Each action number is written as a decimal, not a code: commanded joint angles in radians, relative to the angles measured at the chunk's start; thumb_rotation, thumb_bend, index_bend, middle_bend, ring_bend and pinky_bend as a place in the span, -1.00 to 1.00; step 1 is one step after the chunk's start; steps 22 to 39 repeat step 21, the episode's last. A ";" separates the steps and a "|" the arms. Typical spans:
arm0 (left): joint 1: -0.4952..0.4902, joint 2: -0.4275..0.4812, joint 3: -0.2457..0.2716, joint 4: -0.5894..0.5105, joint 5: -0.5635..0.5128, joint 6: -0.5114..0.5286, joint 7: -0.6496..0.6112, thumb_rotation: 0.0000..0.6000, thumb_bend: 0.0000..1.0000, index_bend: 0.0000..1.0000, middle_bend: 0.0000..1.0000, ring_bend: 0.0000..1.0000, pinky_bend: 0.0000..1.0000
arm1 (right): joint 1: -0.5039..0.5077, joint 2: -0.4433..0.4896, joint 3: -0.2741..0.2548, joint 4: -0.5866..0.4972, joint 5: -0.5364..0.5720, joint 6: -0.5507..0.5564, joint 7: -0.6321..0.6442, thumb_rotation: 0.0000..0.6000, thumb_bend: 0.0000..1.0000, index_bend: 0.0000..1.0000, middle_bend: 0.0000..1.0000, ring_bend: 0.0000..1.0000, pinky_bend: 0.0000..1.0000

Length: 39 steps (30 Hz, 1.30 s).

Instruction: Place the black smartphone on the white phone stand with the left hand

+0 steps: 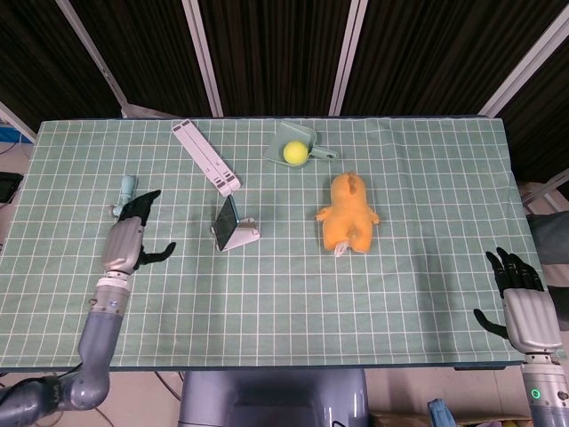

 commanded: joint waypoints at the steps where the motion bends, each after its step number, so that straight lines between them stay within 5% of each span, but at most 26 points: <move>1: 0.096 0.127 0.111 -0.024 0.172 0.048 -0.048 1.00 -0.53 -0.93 -0.90 -1.00 -0.98 | 0.000 0.000 0.000 0.000 0.000 0.001 0.000 1.00 -0.40 -0.99 -1.00 -1.00 -0.75; 10: 0.280 0.263 0.319 0.091 0.468 0.215 -0.110 1.00 -0.74 -1.00 -1.00 -1.00 -1.00 | -0.002 -0.001 -0.001 0.000 -0.002 0.004 -0.002 1.00 -0.40 -0.99 -1.00 -1.00 -0.75; 15: 0.351 0.274 0.372 0.148 0.535 0.281 -0.127 1.00 -0.76 -1.00 -1.00 -1.00 -1.00 | -0.003 -0.001 -0.001 0.000 -0.002 0.004 -0.002 1.00 -0.40 -0.99 -1.00 -1.00 -0.75; 39: 0.377 0.265 0.376 0.179 0.548 0.285 -0.142 1.00 -0.76 -1.00 -1.00 -1.00 -1.00 | -0.004 -0.002 -0.001 -0.001 -0.004 0.008 -0.003 1.00 -0.40 -0.99 -1.00 -1.00 -0.75</move>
